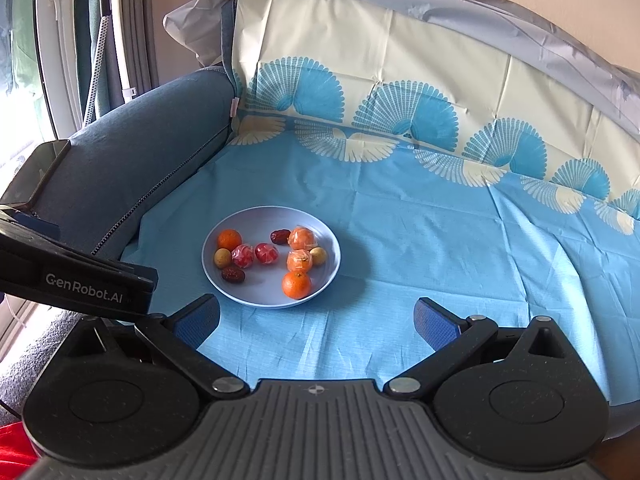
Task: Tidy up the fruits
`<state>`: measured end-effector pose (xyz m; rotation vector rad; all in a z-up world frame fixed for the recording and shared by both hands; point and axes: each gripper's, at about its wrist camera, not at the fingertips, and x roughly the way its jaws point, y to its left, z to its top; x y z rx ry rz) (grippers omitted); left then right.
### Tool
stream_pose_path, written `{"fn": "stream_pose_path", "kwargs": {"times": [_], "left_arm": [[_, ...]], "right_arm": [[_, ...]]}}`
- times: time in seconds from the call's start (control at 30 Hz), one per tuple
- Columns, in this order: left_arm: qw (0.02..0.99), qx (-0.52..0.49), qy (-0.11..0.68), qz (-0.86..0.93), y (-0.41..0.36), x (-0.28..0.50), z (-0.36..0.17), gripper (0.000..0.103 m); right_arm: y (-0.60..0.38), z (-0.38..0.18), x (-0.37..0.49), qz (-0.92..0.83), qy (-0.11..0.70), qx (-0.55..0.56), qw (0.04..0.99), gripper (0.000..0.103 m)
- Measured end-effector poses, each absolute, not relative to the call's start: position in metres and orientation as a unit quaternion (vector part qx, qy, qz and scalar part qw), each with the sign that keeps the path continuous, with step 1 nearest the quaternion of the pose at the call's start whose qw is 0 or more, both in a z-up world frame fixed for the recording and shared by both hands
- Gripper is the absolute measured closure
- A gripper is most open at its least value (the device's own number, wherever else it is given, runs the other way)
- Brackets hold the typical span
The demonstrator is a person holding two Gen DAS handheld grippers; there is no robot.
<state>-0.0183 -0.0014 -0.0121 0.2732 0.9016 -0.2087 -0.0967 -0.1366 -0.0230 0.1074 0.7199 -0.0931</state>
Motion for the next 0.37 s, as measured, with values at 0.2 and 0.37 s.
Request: {"fn": "stream_pose_path", "kwargs": {"times": [0.2, 0.37], "left_arm": [[0.885, 0.135, 0.434, -0.099, -0.0049, -0.015, -0.0146, 0.0], [0.887, 0.134, 0.431, -0.101, -0.0075, -0.01, -0.0148, 0.0]], "right_arm": [[-0.1377, -0.026, -0.0926, -0.045, 0.355, 0.053, 0.932, 0.001], [-0.1383, -0.0281, -0.0865, -0.044, 0.358, 0.051, 0.931, 0.001]]}}
